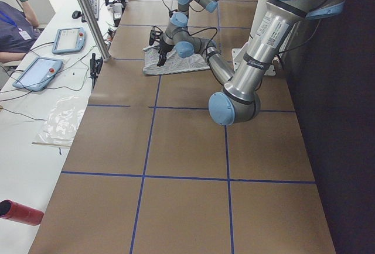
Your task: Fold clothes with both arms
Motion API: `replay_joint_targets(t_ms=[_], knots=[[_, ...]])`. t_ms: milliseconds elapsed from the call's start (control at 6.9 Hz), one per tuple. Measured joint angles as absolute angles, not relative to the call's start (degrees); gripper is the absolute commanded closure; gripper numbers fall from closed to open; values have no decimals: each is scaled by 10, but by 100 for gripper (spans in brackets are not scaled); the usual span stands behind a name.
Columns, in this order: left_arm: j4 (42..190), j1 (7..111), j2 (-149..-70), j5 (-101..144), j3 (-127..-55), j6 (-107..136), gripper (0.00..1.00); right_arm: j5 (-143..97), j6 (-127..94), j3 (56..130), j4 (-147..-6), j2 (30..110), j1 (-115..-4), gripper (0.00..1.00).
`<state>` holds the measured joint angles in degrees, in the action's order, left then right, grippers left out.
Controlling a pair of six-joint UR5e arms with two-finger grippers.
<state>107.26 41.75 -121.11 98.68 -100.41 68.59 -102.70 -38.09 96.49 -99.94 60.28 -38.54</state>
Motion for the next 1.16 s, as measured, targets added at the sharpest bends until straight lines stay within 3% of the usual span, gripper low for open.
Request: replay_joint_targets(t_ms=[290,580,1160], knots=[[1072,419,-1210,986,-1013,683,0,-1027,-381,840,-965,486,-403,0],[1071,422,-1210,986,-1033,680,0,-1027,-382,728,-895,418,-407,0],[1069,424,-1209,985,-1066,679,0,-1027,-382,665,-873,376,-403,0]])
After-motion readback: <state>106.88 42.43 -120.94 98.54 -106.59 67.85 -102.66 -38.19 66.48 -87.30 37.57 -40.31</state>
